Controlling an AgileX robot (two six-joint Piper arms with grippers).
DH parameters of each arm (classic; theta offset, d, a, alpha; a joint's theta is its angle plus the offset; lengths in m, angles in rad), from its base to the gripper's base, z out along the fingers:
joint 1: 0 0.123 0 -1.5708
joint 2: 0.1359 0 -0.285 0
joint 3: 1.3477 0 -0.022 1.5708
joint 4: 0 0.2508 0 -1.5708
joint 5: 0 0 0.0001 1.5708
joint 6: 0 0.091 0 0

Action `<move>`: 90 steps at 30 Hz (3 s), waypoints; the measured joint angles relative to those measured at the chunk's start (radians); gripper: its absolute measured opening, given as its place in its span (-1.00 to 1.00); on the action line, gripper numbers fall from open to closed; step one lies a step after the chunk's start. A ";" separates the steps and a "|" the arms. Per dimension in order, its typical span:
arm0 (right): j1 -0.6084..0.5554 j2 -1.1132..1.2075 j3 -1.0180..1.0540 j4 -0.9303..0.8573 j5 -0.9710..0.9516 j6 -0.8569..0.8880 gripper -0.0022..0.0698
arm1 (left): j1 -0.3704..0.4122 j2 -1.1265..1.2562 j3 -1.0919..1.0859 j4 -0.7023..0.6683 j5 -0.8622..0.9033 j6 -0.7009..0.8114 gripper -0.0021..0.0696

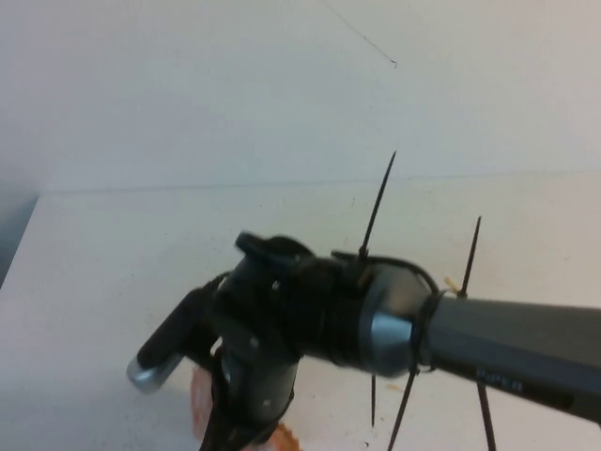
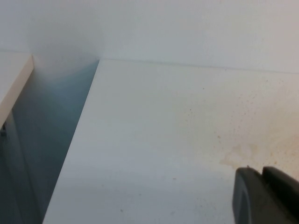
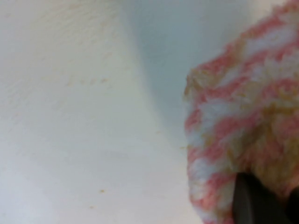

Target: Wipe the table

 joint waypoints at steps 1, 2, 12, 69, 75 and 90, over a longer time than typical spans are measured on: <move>0.017 0.000 0.021 0.002 -0.012 0.000 -0.85 | 0.000 0.000 0.000 0.000 0.000 0.000 -0.94; 0.033 0.000 0.051 0.005 -0.028 0.008 -0.85 | 0.000 0.000 0.000 0.000 0.000 0.000 -0.94; 0.029 -0.031 0.306 -0.013 -0.177 0.077 -0.85 | 0.000 0.000 0.000 0.000 0.000 0.000 -0.94; -0.688 -0.240 0.446 0.536 -0.419 -0.600 -0.85 | 0.002 0.000 0.000 0.000 0.000 0.000 -0.94; -0.688 -0.083 0.331 0.437 -0.414 -0.553 -0.85 | 0.002 0.000 0.000 0.000 0.000 0.000 -0.94; -0.707 -0.019 0.245 -0.305 -0.194 -0.014 -0.85 | 0.002 0.000 0.000 0.000 0.000 0.000 -0.94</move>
